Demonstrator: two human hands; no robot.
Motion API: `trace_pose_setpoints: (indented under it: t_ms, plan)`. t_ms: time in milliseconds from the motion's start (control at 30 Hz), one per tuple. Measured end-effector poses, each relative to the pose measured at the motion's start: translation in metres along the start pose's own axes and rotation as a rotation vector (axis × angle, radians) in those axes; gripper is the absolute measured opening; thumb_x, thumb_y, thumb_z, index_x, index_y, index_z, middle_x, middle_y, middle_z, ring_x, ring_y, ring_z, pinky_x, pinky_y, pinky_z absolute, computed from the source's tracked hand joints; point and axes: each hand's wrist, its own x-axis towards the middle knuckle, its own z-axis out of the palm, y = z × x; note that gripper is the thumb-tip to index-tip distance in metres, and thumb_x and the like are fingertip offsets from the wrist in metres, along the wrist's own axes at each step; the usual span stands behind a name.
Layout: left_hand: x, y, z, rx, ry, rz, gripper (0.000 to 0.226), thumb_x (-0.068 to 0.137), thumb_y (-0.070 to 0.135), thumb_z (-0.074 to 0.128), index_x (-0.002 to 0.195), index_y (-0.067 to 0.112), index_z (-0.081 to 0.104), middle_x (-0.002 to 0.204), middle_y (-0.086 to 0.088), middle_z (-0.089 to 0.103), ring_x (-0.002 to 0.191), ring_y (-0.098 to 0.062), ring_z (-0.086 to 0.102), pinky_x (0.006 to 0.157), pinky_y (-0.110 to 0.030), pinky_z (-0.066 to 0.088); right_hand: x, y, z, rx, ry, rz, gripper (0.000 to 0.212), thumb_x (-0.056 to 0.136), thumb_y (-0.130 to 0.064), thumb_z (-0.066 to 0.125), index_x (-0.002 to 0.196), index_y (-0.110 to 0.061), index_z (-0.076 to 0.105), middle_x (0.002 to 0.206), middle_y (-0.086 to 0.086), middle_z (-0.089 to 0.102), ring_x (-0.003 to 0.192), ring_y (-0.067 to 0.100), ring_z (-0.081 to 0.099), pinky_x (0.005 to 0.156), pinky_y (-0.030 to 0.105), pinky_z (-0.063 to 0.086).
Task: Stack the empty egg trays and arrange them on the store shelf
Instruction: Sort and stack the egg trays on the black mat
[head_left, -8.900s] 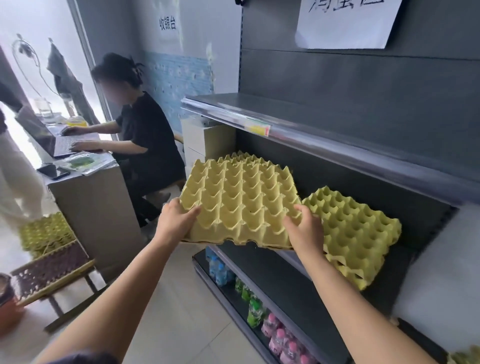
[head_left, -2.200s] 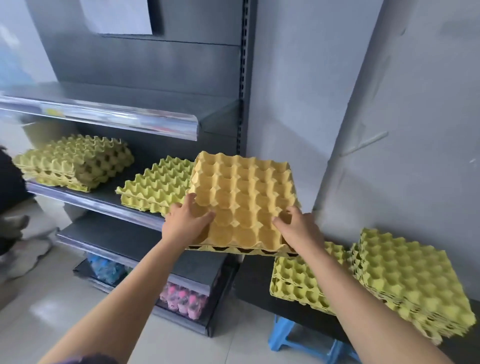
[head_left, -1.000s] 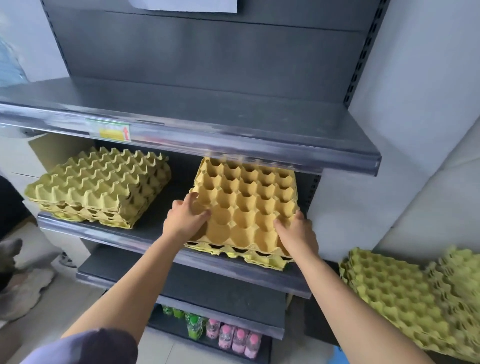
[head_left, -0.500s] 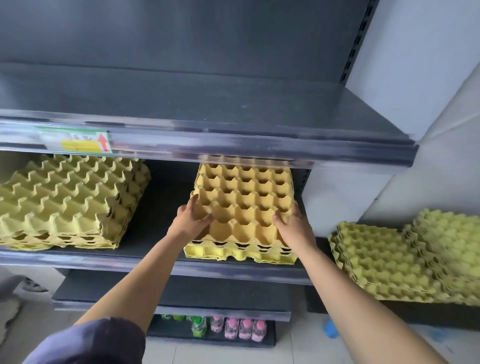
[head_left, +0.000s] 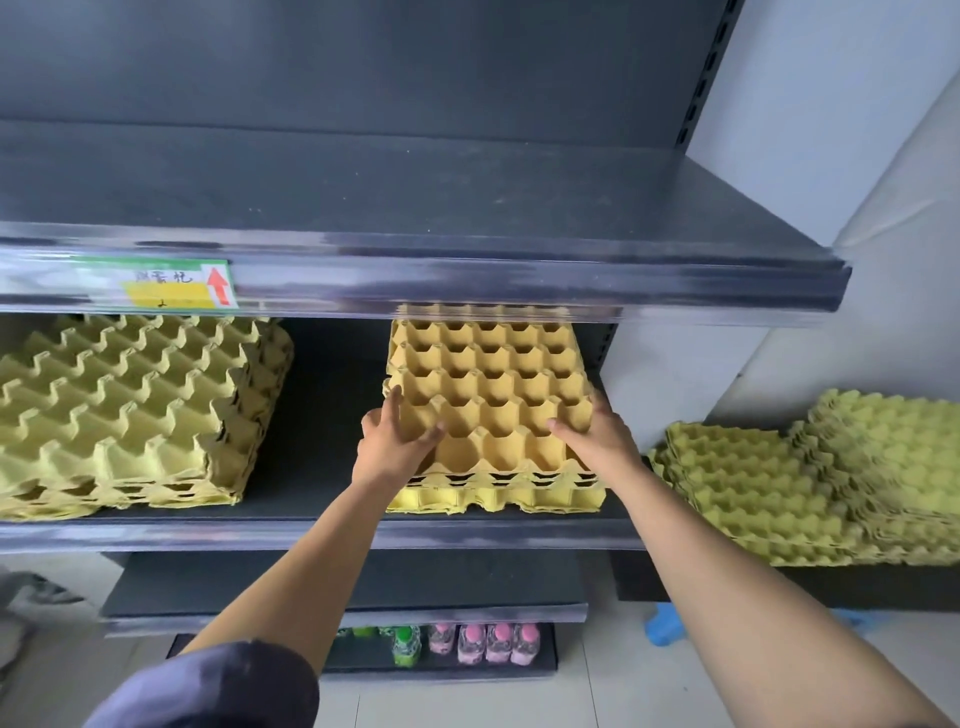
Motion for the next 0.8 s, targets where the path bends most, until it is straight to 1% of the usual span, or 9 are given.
trace_pose_setpoints:
  t_ms: [67,167,267,367,433,567,633,733,800]
  plan:
    - [0.002,0.001,-0.001,0.031,-0.022,-0.026,0.088,0.079,0.056,0.064,0.148,0.033,0.013,0.146,-0.012,0.023,0.124,-0.038,0.043,0.098,-0.051,0.044,0.0,0.0,0.0,0.006,-0.011,0.01,0.096,0.079,-0.066,0.058,0.151,-0.023,0.012,0.146,0.012,0.039,0.127,0.033,0.047,0.097,0.046,0.047]
    - [0.0,0.008,-0.001,0.259,0.043,-0.008,0.083,0.081,0.057,0.059,0.147,0.031,0.016,0.15,-0.011,0.021,0.13,-0.038,0.035,0.102,-0.051,0.038,-0.008,-0.004,-0.002,-0.116,0.019,-0.012,0.088,0.084,-0.065,0.051,0.151,-0.023,0.014,0.145,0.015,0.037,0.128,0.036,0.044,0.097,0.048,0.046]
    - [-0.008,0.021,-0.003,0.445,0.134,0.102,0.069,0.086,0.053,0.055,0.144,0.028,0.027,0.149,-0.011,0.025,0.132,-0.037,0.031,0.103,-0.049,0.033,-0.02,-0.009,-0.012,-0.31,0.106,-0.102,0.069,0.091,-0.055,0.047,0.147,-0.022,0.024,0.142,0.013,0.039,0.126,0.036,0.043,0.094,0.047,0.046]
    - [-0.013,0.035,-0.006,0.611,0.168,0.261,0.052,0.09,0.048,0.051,0.137,0.027,0.043,0.14,-0.007,0.041,0.127,-0.031,0.038,0.101,-0.043,0.033,-0.035,-0.013,-0.024,-0.484,0.217,-0.242,0.052,0.095,-0.045,0.045,0.141,-0.022,0.038,0.136,0.009,0.046,0.116,0.032,0.05,0.086,0.04,0.047]
    - [-0.017,0.046,-0.006,0.696,0.177,0.384,0.042,0.092,0.044,0.049,0.131,0.028,0.049,0.134,-0.002,0.049,0.123,-0.027,0.043,0.098,-0.039,0.034,-0.042,-0.013,-0.033,-0.527,0.309,-0.343,0.043,0.094,-0.039,0.048,0.133,-0.02,0.049,0.126,0.008,0.055,0.108,0.031,0.055,0.082,0.038,0.048]
    - [-0.037,0.079,0.007,0.732,0.235,0.603,0.036,0.093,0.038,0.049,0.125,0.022,0.055,0.125,-0.001,0.058,0.118,-0.027,0.05,0.094,-0.039,0.037,-0.051,0.001,-0.056,-0.489,0.502,-0.485,0.03,0.084,-0.026,0.066,0.111,-0.014,0.067,0.103,0.009,0.068,0.089,0.034,0.064,0.071,0.041,0.052]
    - [-0.048,0.096,0.016,0.722,0.248,0.692,0.033,0.092,0.033,0.054,0.121,0.018,0.058,0.119,-0.004,0.062,0.112,-0.029,0.055,0.09,-0.04,0.041,-0.056,0.01,-0.071,-0.483,0.563,-0.512,0.027,0.084,-0.026,0.062,0.106,-0.014,0.069,0.099,0.007,0.069,0.086,0.032,0.064,0.068,0.039,0.052]
    - [-0.067,0.13,0.048,0.688,0.248,0.846,0.027,0.088,0.026,0.061,0.111,0.014,0.064,0.107,-0.008,0.067,0.098,-0.034,0.062,0.081,-0.042,0.047,-0.064,0.04,-0.106,-0.45,0.645,-0.508,0.032,0.084,-0.03,0.046,0.101,-0.016,0.07,0.093,0.004,0.07,0.08,0.03,0.063,0.064,0.036,0.051]
    - [-0.081,0.156,0.075,0.68,0.251,0.923,0.023,0.087,0.024,0.062,0.108,0.013,0.064,0.1,-0.008,0.069,0.091,-0.034,0.065,0.077,-0.041,0.049,-0.068,0.065,-0.134,-0.436,0.696,-0.502,0.029,0.083,-0.028,0.049,0.099,-0.016,0.071,0.091,0.003,0.07,0.078,0.029,0.063,0.062,0.035,0.05]
